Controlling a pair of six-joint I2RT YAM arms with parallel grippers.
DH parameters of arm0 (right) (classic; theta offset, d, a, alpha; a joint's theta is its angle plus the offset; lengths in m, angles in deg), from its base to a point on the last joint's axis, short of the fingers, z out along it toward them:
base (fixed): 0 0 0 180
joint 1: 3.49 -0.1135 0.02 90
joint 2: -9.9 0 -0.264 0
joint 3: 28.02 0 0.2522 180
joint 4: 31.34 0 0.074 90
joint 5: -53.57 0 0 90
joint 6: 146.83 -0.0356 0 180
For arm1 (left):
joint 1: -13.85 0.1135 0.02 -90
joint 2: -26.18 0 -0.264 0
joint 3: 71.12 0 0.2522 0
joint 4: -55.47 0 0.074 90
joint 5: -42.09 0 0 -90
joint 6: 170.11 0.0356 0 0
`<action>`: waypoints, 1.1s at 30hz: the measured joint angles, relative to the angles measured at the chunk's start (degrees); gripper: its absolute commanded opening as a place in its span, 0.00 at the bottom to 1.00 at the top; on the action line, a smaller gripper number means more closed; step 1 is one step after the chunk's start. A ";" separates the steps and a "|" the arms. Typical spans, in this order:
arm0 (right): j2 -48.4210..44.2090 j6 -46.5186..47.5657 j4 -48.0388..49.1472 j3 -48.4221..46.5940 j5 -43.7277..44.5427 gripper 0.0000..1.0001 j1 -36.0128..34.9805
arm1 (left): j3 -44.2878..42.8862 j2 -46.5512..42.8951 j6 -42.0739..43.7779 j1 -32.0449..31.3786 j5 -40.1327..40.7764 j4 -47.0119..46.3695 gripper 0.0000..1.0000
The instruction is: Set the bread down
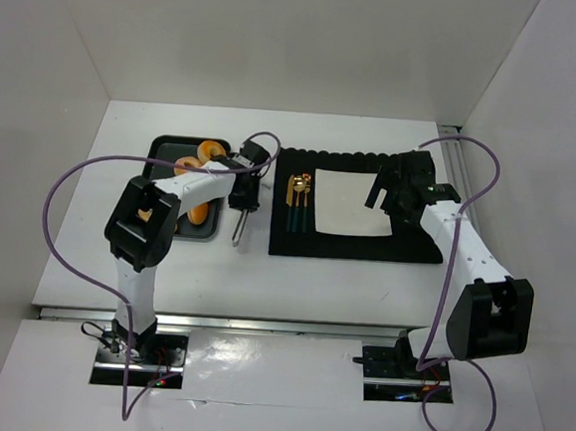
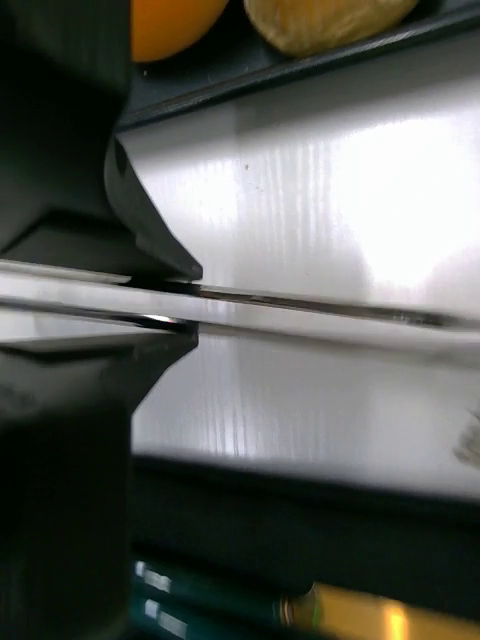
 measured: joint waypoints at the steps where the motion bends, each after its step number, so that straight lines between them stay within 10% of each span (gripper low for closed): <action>1: 0.00 0.00 0.04 0.00 0.00 0.99 0.00 | -1.33 -0.13 0.04 -0.15 0.42 0.55 0.32; 4: 0.00 0.00 0.04 0.00 -0.04 0.99 0.00 | -4.83 -2.32 0.72 -0.48 1.11 2.43 0.19; 15: 1.01 0.07 -0.02 -1.64 -0.31 0.99 0.00 | -16.90 -15.65 3.78 1.09 -0.26 13.46 0.21; 33: 1.18 0.50 -0.26 -5.07 1.20 0.99 -0.28 | -15.28 -20.02 3.06 25.29 -6.64 30.62 0.47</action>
